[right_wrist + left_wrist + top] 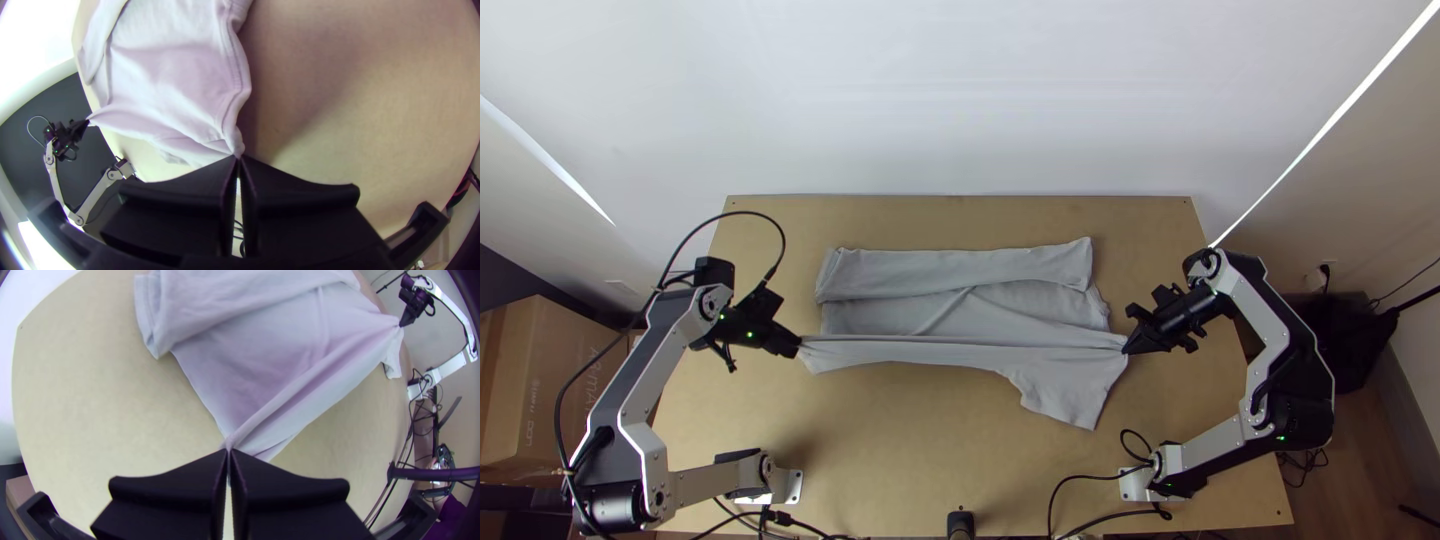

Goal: Fold the t-shirt

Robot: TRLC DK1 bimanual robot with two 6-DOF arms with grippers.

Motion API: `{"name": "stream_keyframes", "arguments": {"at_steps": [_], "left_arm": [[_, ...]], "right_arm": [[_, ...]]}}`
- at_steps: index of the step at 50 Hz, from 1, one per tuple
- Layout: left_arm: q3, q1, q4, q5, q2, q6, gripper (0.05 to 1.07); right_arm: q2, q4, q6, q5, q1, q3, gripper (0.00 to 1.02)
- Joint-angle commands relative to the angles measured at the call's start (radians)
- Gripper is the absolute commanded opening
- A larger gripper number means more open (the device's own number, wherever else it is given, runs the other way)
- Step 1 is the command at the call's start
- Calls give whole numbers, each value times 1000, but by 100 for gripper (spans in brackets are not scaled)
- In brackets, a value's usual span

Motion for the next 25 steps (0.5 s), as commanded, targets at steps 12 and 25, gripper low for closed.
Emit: {"name": "stream_keyframes", "arguments": {"at_steps": [12, 25], "left_arm": [[258, -15, 27, 21, 181, -106, 8], [414, -46, 30, 19, 293, -144, 8]], "right_arm": [[130, -21, 73, -23, 79, 202, 2], [268, -15, 119, -48, 119, 440, 2]]}}
